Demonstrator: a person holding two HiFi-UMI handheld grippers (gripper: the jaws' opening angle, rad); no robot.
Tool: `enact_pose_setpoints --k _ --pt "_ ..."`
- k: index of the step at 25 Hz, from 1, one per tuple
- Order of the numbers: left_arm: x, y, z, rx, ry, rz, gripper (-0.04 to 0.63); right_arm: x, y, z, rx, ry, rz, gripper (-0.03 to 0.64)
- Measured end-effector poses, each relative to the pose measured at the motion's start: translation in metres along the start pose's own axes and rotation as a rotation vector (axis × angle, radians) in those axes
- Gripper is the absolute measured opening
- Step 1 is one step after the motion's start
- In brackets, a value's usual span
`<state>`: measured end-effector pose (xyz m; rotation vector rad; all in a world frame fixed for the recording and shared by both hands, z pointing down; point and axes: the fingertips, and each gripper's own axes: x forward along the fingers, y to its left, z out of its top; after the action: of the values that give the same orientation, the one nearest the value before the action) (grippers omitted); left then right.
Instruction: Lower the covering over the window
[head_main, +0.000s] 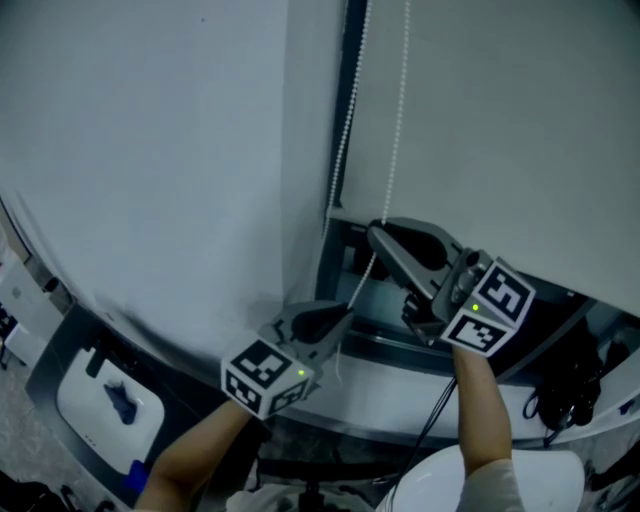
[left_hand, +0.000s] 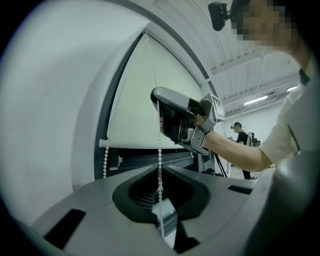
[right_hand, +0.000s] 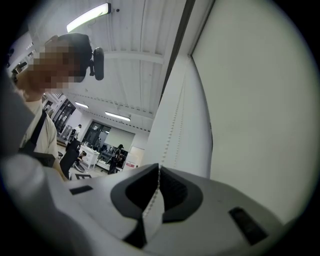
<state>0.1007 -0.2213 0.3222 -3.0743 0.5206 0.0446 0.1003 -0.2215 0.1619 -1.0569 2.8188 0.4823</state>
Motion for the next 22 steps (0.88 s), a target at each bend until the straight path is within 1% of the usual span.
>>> enact_pose_setpoints --k 3,5,7,9,10,13,15,18,19,22 --pt "-0.010 0.003 0.023 -0.028 -0.067 -0.021 0.018 -0.001 -0.001 -0.001 -0.019 0.009 -0.008 0.023" --pt "-0.019 0.007 0.048 -0.060 -0.131 -0.022 0.018 -0.001 0.000 0.000 -0.021 0.008 -0.007 0.023" --pt "-0.026 0.011 0.073 -0.069 -0.185 -0.016 0.020 -0.002 0.001 -0.001 -0.016 0.003 -0.005 0.023" --pt "-0.028 0.014 0.099 -0.048 -0.222 -0.014 0.020 0.001 0.004 -0.007 -0.025 0.019 0.000 0.023" --pt "-0.028 0.014 0.112 -0.032 -0.237 -0.016 0.030 0.003 0.006 -0.013 -0.033 0.036 0.006 0.023" --pt "-0.026 0.009 0.144 0.020 -0.273 -0.021 0.031 0.005 0.017 -0.045 -0.020 0.098 0.025 0.023" --pt "-0.021 0.008 0.154 0.052 -0.269 -0.015 0.031 0.001 0.023 -0.072 0.011 0.134 0.034 0.022" --pt "-0.008 0.010 0.150 0.098 -0.212 0.005 0.031 -0.007 0.031 -0.104 0.069 0.170 0.041 0.022" --pt "-0.003 0.011 0.146 0.108 -0.191 0.009 0.041 -0.010 0.034 -0.112 0.085 0.178 0.043 0.022" --pt "0.006 0.015 0.140 0.095 -0.167 0.022 0.058 -0.019 0.042 -0.131 0.116 0.194 0.039 0.021"
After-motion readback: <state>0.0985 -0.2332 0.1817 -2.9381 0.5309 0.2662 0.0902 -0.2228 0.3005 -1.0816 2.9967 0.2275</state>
